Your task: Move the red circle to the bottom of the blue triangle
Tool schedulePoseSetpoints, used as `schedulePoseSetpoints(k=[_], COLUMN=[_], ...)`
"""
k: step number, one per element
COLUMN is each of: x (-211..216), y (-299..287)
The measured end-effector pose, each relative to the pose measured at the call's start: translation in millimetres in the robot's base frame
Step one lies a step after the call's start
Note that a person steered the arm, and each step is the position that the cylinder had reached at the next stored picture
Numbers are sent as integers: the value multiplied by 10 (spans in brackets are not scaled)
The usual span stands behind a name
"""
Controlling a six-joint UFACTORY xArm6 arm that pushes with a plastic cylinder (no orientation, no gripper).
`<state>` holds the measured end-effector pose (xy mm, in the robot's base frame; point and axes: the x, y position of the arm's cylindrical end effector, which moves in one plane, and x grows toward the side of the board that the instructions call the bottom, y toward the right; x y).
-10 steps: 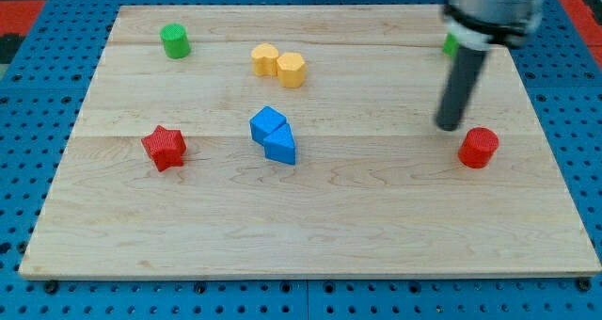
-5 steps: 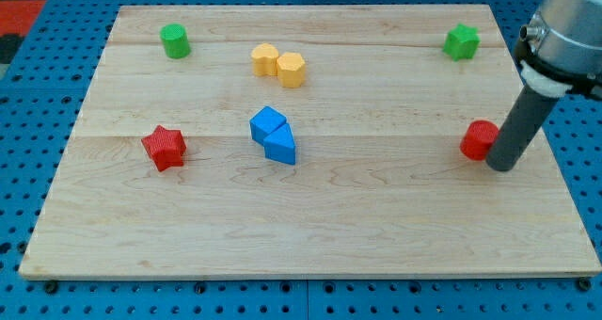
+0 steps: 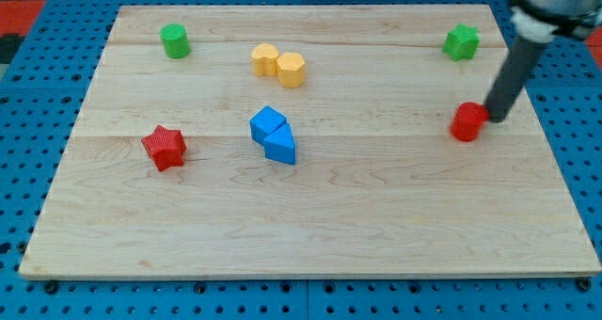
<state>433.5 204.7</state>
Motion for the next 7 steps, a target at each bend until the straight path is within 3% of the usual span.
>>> schedulePoseSetpoints(k=[1, 2, 3, 4, 6, 7], x=[511, 562, 343, 133, 767, 834], y=[-577, -711, -254, -226, -1739, -1733])
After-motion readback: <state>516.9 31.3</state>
